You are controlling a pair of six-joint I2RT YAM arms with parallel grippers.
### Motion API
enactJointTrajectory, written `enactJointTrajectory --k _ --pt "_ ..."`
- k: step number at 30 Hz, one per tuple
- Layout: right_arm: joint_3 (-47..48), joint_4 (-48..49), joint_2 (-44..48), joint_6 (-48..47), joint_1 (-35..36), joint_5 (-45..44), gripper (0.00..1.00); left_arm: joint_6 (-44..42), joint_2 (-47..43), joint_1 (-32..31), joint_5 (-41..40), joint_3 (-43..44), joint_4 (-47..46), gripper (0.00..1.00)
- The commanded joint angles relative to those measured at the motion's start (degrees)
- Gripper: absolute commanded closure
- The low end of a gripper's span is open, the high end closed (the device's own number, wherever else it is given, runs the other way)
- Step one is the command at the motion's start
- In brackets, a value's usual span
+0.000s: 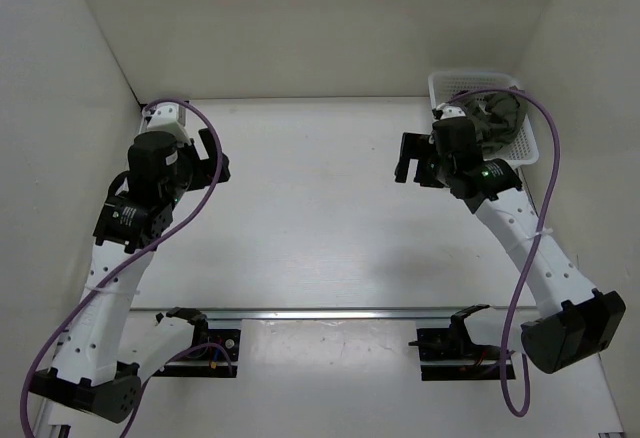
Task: Fold and stack the shorts
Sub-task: Grab the shorts from the pile
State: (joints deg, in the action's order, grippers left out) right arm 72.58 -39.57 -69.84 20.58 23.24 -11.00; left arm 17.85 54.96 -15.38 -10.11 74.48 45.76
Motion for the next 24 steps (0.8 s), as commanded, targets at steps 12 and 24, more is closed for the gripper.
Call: enactJointTrajectory --k 12,24 --pt "7.9 -5.5 -6.5 1.8 -7.3 -12.3 0.00 0.6 -0.7 0.0 -0.3 -3.7 0.3 0.00" --pt "40.9 -7.6 -42.1 2.3 -26.7 -1.0 0.00 1.8 1.5 0.0 0.2 -4.3 0.8 0.00"
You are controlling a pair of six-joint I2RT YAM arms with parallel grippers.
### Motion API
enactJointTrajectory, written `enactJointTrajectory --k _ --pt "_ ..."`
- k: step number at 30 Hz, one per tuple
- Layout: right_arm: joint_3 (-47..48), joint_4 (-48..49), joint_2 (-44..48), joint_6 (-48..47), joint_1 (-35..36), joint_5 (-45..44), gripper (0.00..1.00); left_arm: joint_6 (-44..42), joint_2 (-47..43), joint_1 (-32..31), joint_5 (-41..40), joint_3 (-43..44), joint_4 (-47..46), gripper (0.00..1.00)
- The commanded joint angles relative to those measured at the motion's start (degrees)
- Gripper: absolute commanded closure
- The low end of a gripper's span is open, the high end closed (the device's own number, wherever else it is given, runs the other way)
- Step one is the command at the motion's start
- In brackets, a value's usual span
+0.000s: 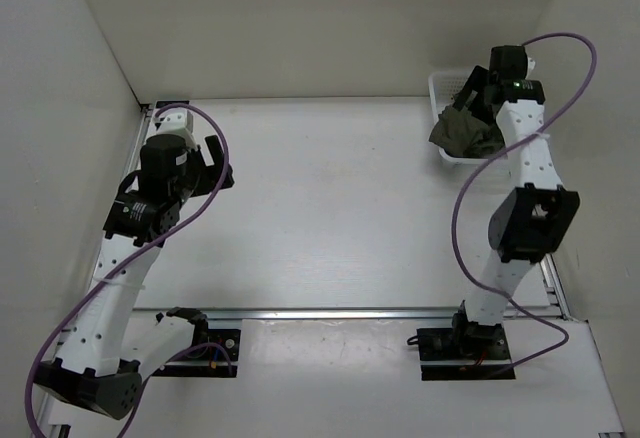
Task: Fold and stack the shorts
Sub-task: Grab the shorts from the pile
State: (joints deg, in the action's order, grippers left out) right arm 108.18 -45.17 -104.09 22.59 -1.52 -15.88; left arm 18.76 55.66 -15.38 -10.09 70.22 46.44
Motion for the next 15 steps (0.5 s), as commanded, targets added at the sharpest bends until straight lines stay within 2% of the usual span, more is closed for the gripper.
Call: enactJointTrajectory --k 1,2,5,9,11,12,15 --pt "7.5 -2.7 -10.5 0.8 -2.6 4.4 0.00 0.8 0.9 0.0 0.2 -0.6 0.1 0.00" --pt "12.4 -2.7 -15.3 0.8 -3.8 6.6 0.00 0.8 1.6 0.0 -0.5 -0.6 0.1 0.00" --pt "21.0 -2.7 -22.2 0.8 -5.7 8.8 0.00 0.8 3.3 0.0 -1.0 -0.6 0.1 0.00" --pt "29.8 -2.2 -32.9 0.1 -6.3 10.5 0.00 1.4 5.2 0.0 -1.5 -0.6 0.1 0.00" --pt "31.6 -1.2 -34.3 0.1 -6.8 11.4 0.10 1.4 5.8 0.0 -1.5 -0.6 0.1 0.00" --pt "31.7 -0.6 -34.3 0.1 -6.8 11.9 0.36 1.4 5.8 0.0 -1.5 0.0 0.7 0.00" --pt "30.2 1.9 -32.5 0.7 -6.8 13.2 0.79 1.4 6.3 0.0 -2.6 0.7 0.7 0.00"
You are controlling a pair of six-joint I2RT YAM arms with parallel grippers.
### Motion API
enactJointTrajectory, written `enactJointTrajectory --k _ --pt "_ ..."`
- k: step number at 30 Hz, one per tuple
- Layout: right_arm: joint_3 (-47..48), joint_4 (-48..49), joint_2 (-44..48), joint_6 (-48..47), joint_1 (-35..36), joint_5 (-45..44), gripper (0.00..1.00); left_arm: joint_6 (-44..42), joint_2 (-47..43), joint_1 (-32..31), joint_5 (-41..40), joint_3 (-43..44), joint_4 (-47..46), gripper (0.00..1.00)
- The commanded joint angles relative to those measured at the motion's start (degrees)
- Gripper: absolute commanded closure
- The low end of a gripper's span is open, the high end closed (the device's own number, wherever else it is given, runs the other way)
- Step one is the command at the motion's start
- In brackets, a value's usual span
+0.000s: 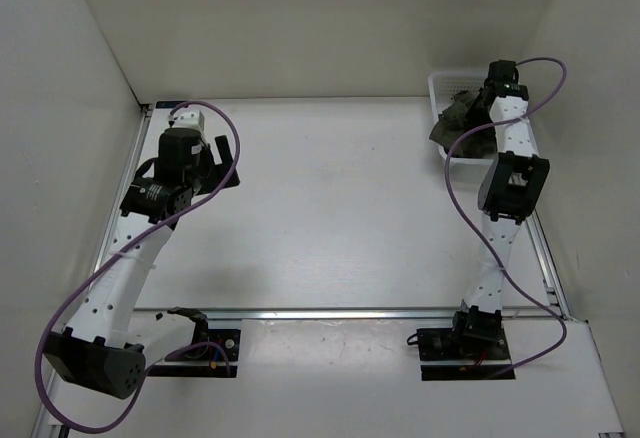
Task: Fold and stack the shorts
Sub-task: Grab the shorts from the pile
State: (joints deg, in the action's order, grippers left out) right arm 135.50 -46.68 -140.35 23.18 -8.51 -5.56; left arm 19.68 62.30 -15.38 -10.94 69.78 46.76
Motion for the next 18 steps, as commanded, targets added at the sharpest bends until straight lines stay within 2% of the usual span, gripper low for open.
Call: enactJointTrajectory --k 1,4,9,14,18 --pt "2.2 3.4 4.5 0.1 0.2 3.7 1.00 0.4 -0.3 0.0 -1.7 1.8 0.3 0.00" --pt "2.2 3.4 9.5 0.1 0.2 4.9 1.00 0.4 0.2 0.0 -1.7 3.1 0.9 0.00" --pt "3.6 2.7 26.5 -1.0 2.4 14.5 1.00 -0.9 0.2 0.0 2.8 4.8 1.9 0.00" --pt "9.1 2.7 40.1 -6.2 13.2 11.1 1.00 0.0 0.1 0.0 3.4 10.1 5.7 0.00" --pt "9.2 2.7 45.1 -7.4 23.4 12.7 1.00 3.2 1.2 0.5 -1.8 17.6 9.0 0.00"
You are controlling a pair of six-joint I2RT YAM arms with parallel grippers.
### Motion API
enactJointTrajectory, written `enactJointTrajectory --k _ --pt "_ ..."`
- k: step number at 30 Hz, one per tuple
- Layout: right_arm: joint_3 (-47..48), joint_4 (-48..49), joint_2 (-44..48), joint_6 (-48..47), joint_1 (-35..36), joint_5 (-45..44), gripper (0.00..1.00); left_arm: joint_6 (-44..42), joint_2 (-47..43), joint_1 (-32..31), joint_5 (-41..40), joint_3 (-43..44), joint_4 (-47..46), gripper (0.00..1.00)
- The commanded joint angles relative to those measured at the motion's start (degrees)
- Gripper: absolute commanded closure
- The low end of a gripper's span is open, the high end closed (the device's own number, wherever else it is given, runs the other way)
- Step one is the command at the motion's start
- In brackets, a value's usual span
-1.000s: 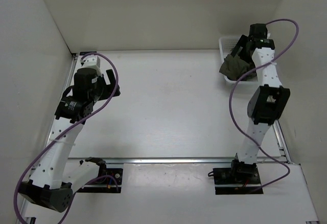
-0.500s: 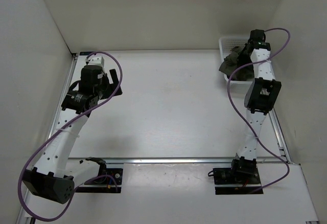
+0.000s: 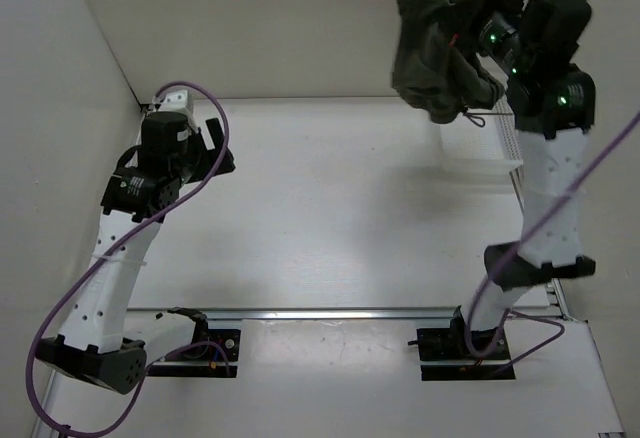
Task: Fold and stack the shorts
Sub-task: Grab the shorts from the pile, then move the shorts to the center of the board
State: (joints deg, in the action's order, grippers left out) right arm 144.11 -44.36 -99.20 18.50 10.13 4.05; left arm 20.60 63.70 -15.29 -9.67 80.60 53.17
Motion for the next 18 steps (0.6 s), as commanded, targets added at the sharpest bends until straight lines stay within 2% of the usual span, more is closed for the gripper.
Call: enactJointTrajectory --k 1,3,5,7,8,9,11,12,13,14,15,16,17,18 --pt "-0.5 0.4 5.7 -2.7 6.7 3.1 1.00 2.9 0.4 0.4 -4.1 8.5 5.4 0.00" --pt "-6.4 0.4 7.4 -2.7 12.6 0.8 1.00 3.4 1.7 1.5 -5.4 12.6 7.7 0.00" --pt "-14.2 0.4 9.1 -3.3 18.0 -1.8 1.00 1.9 1.7 2.3 -3.0 14.3 9.1 0.00" --pt "-20.0 0.4 9.7 -2.3 20.2 -3.6 1.00 1.4 1.2 3.7 -2.5 16.2 9.8 0.00" --pt "-26.1 1.5 9.7 -0.9 20.8 -4.4 1.00 1.4 1.2 3.7 -3.2 16.7 10.5 0.00" --pt "-28.9 2.3 9.7 -0.1 20.8 -4.4 0.95 2.0 0.4 4.5 -3.8 17.2 10.6 0.00" --pt "-31.7 2.3 6.0 1.7 18.8 -3.9 0.80 2.5 -0.5 5.3 -3.8 17.2 10.6 0.00" --pt "-32.2 2.3 1.7 0.9 18.8 -3.3 0.21 2.5 -0.5 5.3 -3.0 17.2 10.6 0.00" --pt "-31.1 1.7 -1.5 0.1 17.9 -2.5 0.00 2.5 -0.5 5.3 -2.5 17.2 10.6 0.00" --pt "-27.9 -1.7 -5.2 0.1 17.9 -2.5 0.00 2.5 0.4 5.3 -1.4 17.2 10.6 0.00" --pt "-20.3 -9.7 -11.7 -0.7 17.9 -3.4 0.00 2.5 1.2 5.3 -0.6 17.2 10.6 0.00" --pt "-18.1 -12.4 -13.6 -0.7 17.9 -5.3 0.00 2.5 2.6 5.3 0.8 16.6 11.4 0.00" --pt "-18.1 -13.3 -13.7 0.1 18.4 -7.3 0.00 2.5 2.6 5.3 1.7 16.0 12.2 0.00" --pt "-23.1 -10.9 -11.2 1.2 18.4 -10.5 0.00 2.5 3.3 5.3 2.6 15.0 12.2 0.00"
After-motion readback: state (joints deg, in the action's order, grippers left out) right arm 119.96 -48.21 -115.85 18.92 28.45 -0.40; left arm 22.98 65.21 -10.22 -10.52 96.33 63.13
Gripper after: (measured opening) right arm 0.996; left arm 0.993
